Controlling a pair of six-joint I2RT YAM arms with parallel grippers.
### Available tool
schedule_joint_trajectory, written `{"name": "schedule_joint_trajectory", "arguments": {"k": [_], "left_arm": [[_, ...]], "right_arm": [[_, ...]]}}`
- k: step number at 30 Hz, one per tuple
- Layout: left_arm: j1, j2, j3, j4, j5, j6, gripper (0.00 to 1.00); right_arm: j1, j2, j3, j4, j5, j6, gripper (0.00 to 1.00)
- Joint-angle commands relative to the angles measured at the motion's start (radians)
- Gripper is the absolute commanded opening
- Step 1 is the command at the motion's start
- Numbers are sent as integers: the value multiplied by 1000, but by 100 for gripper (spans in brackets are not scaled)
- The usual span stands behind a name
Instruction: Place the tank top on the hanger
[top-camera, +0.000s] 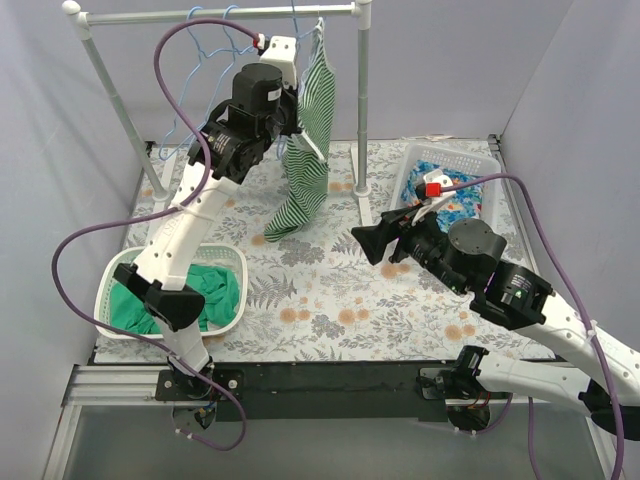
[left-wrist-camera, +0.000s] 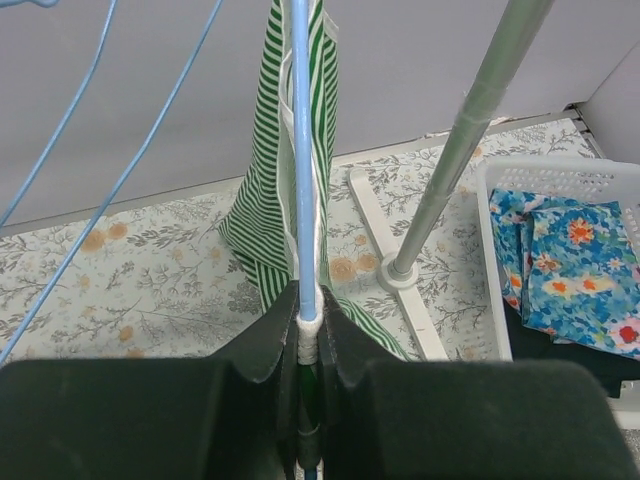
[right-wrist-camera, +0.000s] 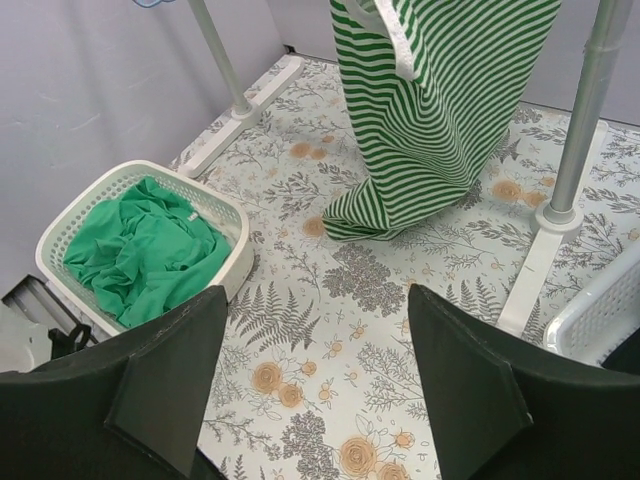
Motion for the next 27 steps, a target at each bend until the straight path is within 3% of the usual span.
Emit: {"name": "schedule_joint_trajectory", "arguments": {"k": [1,14,15,16,18,19,21,22,27], "left_arm": [[31,0,2,52,103,-23,0],[57,-64,-184,109,157,-66,0],[57,-67,-184,109,153,-66,8],[57,-70,-184,109,153,-66,22],[57,-92,-186,108,157,-66,32],[57,-102,-187,108,156,-66,48],[57,-136,-195,112,150,-80,67],[57,-148,-201,112,146,-86,95],[57,-285,-283,111,243,-127,98]], "right_arm": [[4,-24,-15,17,-7,26,81],[4,-8,-32,20,-24,38,80],[4,-8,-31,18,-25,37,80],[4,-7,-31,18,-22,38,80],[4,-5,-32,20,-21,38,80],[4,-4,-32,20,-19,38,81],[4,-1,-37,21,-15,37,81],[5,4,-38,21,-12,38,81],[2,13,-72,37,21,37,82]]}}
